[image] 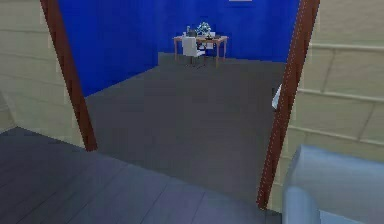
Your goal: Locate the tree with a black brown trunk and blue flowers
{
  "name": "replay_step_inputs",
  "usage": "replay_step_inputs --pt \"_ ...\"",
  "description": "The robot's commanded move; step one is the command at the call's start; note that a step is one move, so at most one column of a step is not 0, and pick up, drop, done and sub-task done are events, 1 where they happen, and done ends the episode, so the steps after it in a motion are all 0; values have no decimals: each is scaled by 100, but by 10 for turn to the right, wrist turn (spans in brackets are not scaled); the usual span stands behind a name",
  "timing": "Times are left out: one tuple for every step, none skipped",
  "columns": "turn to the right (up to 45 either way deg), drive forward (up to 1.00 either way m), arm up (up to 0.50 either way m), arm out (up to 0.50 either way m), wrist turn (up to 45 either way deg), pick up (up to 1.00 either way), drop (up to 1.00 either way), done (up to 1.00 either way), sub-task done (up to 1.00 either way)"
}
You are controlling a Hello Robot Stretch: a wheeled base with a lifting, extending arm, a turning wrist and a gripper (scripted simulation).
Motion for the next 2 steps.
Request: replay_step_inputs --pt "0 100 0 0 0 0 0 0 0" --pt "150 0 0 0 0 0 0 0 0"
